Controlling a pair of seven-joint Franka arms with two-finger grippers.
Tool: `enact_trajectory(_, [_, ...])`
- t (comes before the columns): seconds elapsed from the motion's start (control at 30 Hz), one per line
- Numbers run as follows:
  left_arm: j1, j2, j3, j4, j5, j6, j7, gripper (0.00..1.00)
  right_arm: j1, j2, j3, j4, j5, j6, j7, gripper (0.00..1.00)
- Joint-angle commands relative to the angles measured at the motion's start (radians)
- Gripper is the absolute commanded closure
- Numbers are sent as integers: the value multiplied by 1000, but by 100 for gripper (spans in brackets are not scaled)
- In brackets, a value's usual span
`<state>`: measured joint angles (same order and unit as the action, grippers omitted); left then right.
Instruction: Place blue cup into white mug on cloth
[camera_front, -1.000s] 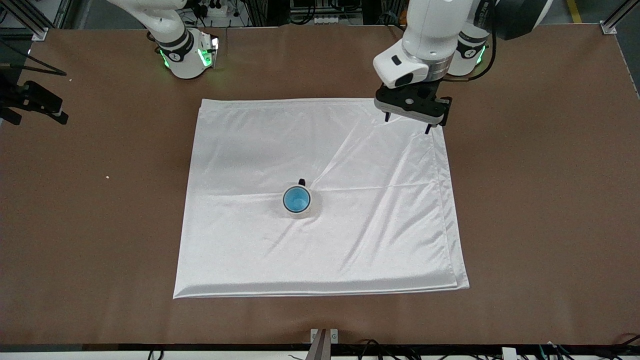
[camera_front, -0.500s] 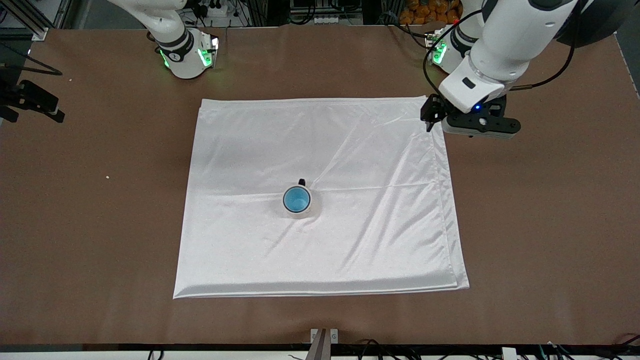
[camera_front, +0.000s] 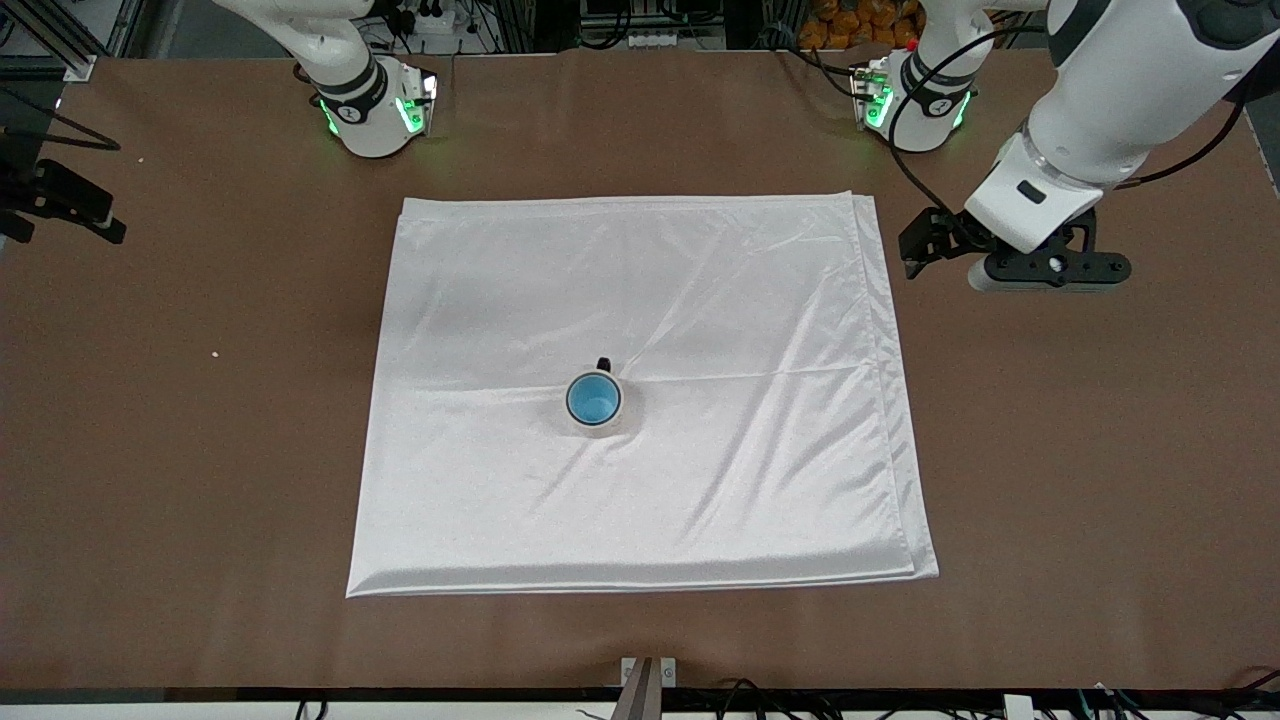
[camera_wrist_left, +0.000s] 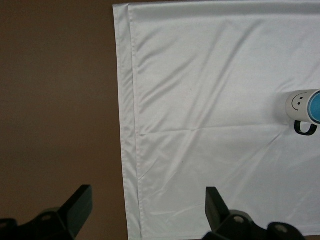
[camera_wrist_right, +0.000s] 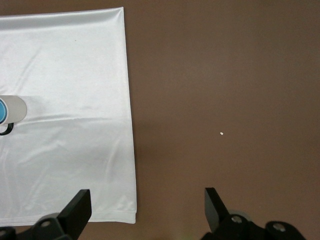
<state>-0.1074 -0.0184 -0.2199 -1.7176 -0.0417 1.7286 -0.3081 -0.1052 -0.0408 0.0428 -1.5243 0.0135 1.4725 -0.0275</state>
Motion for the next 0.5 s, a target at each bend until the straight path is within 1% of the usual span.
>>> enact_trajectory(0.0, [2,-23,30,53,-9,-102,4,0,27,7,-14,19,-3,-6,11,0])
enact_trajectory(0.13, [-3,-26,74,87,-1,-133,21,0,27,6,-12,19,-3,-9,11,0])
enact_trajectory(0.23, [-3,-29,94,101,-1,-165,56,0,25,6,-12,19,-3,-8,11,0])
enact_trajectory(0.37, [0,-51,132,111,0,-172,73,0,24,4,-12,19,-1,-11,11,0])
enact_trajectory(0.47, [-2,-49,140,113,2,-172,72,0,22,4,-12,21,-1,-8,11,0])
